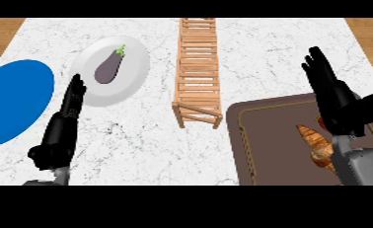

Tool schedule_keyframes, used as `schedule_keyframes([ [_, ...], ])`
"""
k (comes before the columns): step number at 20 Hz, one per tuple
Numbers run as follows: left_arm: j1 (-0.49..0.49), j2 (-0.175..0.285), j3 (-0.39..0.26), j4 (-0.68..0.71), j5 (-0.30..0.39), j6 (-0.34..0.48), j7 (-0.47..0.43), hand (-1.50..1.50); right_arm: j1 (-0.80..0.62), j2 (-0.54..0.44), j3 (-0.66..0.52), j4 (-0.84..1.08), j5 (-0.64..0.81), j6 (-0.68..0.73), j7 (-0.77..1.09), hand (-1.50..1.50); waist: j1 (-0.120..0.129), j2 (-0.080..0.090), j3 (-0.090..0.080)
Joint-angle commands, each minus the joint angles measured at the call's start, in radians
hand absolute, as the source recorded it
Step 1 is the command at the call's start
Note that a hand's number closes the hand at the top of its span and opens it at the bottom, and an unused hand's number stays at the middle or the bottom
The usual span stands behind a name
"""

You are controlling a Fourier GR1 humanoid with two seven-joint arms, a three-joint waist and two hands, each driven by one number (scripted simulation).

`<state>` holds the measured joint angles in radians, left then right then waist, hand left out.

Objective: Pick the croissant from the tray and place it in the tiered shelf

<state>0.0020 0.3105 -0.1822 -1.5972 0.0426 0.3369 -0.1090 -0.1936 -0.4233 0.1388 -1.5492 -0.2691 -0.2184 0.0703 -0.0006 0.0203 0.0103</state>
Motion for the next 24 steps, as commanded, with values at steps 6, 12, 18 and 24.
schedule_keyframes([
  [6,-0.071,-0.016,0.052,-0.02,0.057,0.007,0.09,0.0,-0.086,-0.081,0.201,-0.16,-0.222,0.617,-0.084,1.5,0.046,-0.022,-0.005],
  [12,-0.088,0.013,0.087,-0.051,0.109,-0.02,0.211,0.0,-0.017,-0.211,-0.011,0.104,-0.497,0.95,-0.195,-1.5,0.016,-0.012,-0.006],
  [18,-0.091,0.013,0.097,-0.042,0.113,-0.029,0.214,0.0,-0.131,-0.455,-0.099,0.126,-0.493,1.306,-0.218,-1.5,0.011,-0.018,-0.009],
  [24,-0.07,0.003,0.095,-0.037,0.119,-0.032,0.216,0.0,-0.156,-0.6,-0.171,-0.083,-0.283,1.411,-0.227,-1.5,-0.011,-0.028,-0.008],
])
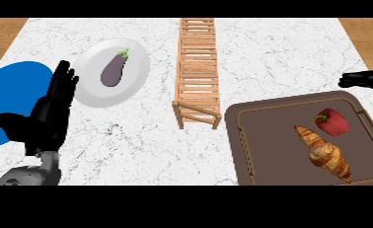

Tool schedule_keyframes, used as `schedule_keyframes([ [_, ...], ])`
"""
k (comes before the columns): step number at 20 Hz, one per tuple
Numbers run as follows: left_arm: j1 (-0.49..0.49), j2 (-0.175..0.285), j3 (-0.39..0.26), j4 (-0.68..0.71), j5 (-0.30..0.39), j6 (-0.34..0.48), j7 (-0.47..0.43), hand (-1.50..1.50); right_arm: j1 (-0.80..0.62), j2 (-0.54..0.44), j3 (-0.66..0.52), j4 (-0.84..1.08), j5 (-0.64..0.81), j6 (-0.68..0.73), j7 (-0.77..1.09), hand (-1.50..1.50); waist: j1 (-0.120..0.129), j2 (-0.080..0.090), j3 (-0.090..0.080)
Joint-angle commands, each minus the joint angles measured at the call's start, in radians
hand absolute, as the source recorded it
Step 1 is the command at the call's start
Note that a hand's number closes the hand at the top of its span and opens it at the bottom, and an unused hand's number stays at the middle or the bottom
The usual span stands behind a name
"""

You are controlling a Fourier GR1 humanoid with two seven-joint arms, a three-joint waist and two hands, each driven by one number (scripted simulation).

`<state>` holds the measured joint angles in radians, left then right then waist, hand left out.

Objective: Pick the croissant from the tray and place it in the tiered shelf

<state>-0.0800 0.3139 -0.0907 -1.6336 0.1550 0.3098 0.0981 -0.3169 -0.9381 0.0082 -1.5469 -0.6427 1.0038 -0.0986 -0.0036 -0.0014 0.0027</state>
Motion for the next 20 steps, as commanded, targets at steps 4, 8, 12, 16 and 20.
schedule_keyframes([
  [4,-0.007,-0.001,0.006,-0.008,-0.004,0.009,0.024,0.0,-0.068,-0.07,-0.096,-0.288,0.318,0.096,-0.056,-1.5,-0.014,-0.007,0.003],
  [8,0.04,0.016,0.024,-0.042,0.014,-0.012,0.019,0.0,0.031,-0.031,-0.112,-0.457,0.539,0.055,-0.078,-1.5,-0.008,-0.005,0.003],
  [12,0.043,0.01,0.025,-0.043,0.015,-0.032,0.01,0.0,0.184,0.056,-0.084,-0.565,0.79,-0.016,-0.141,-1.5,-0.005,0.001,0.002],
  [16,-0.003,0.001,0.037,-0.003,-0.002,-0.026,0.017,0.0,0.274,0.037,-0.062,-0.649,0.971,-0.078,-0.214,-1.5,-0.01,0.0,0.0],
  [20,-0.002,-0.006,0.015,-0.048,-0.02,-0.016,0.054,0.0,0.313,0.006,0.018,-0.603,1.23,-0.26,-0.32,-1.5,0.0,0.002,0.001],
])
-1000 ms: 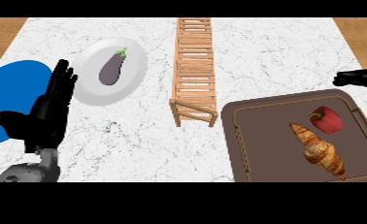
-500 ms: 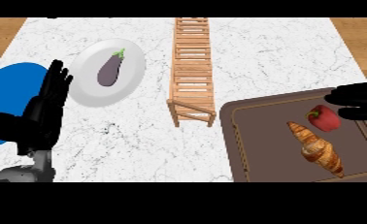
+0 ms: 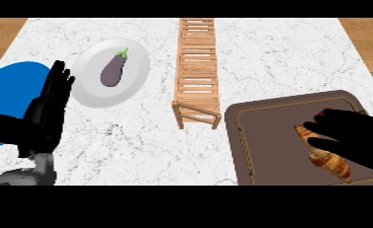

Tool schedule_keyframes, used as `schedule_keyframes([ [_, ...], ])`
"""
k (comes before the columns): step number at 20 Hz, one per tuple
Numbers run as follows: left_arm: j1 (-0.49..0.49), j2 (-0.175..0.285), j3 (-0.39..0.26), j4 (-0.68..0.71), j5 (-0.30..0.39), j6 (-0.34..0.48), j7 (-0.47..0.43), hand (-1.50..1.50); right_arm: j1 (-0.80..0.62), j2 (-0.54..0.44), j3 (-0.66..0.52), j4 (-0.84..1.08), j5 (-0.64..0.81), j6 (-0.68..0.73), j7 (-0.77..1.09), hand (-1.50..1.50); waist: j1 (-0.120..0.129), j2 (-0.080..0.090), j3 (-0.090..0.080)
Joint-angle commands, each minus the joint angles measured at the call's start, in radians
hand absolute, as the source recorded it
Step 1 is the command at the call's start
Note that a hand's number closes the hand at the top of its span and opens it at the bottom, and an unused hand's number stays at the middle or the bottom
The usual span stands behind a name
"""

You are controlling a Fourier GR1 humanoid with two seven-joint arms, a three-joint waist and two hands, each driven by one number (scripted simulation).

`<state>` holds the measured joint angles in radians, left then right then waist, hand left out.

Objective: Pick the croissant from the tray and place it in the tiered shelf

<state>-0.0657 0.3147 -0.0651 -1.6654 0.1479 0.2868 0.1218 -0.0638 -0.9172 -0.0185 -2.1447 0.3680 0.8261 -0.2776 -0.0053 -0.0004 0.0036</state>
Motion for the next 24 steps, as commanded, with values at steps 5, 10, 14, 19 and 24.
schedule_keyframes([
  [5,-0.003,-0.06,-0.026,0.016,-0.039,0.019,-0.028,0.0,0.13,-0.024,0.137,0.147,0.45,-0.302,-0.218,-1.5,0.006,0.002,-0.002],
  [10,-0.009,-0.03,0.016,-0.036,-0.031,-0.016,0.036,0.0,0.126,0.012,0.124,0.333,0.503,-0.39,-0.375,-1.5,0.011,0.001,-0.003],
  [14,0.018,-0.087,-0.016,-0.057,-0.091,0.014,0.046,0.0,0.08,0.054,0.093,0.345,0.508,-0.337,-0.391,-1.5,0.008,0.0,-0.003],
  [19,-0.057,-0.048,0.08,0.037,-0.028,-0.082,0.028,0.0,0.023,0.126,0.145,0.43,0.584,-0.352,-0.384,-1.5,0.008,0.001,-0.004],
  [24,-0.004,-0.098,0.053,0.022,-0.091,-0.054,-0.012,0.0,0.023,0.175,0.151,0.559,0.653,-0.458,-0.463,-1.5,0.009,0.001,-0.003],
])
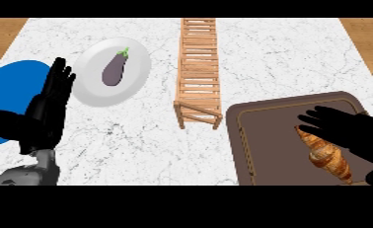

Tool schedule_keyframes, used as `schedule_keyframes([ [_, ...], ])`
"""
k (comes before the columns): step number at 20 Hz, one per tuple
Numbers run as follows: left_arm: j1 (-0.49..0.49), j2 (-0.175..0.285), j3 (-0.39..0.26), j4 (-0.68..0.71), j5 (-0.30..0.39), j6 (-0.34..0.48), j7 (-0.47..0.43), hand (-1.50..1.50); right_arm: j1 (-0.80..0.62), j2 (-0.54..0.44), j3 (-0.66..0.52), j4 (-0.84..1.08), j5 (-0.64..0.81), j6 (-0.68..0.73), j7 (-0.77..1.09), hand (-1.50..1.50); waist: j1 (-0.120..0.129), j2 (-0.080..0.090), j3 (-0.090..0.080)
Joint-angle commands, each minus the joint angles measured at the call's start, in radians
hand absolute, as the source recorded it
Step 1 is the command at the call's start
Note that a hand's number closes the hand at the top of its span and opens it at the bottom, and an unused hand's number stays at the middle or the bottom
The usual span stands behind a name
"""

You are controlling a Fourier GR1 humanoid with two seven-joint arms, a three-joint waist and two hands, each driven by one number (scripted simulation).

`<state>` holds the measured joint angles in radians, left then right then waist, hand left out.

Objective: Pick the croissant from the tray and place it in the tiered shelf

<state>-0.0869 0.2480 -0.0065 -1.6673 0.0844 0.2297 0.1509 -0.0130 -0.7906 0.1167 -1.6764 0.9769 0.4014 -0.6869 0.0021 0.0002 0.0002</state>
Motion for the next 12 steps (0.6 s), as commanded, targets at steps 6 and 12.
schedule_keyframes([
  [6,0.085,-0.019,0.017,-0.082,-0.028,-0.035,-0.009,0.0,-0.019,0.106,0.021,0.056,0.072,-0.002,-0.051,-1.5,0.001,-0.001,0.0],
  [12,0.035,-0.067,0.019,0.034,-0.061,-0.034,-0.065,0.0,0.027,0.118,0.008,0.14,0.128,-0.119,-0.14,-1.5,-0.005,0.0,0.0],
])
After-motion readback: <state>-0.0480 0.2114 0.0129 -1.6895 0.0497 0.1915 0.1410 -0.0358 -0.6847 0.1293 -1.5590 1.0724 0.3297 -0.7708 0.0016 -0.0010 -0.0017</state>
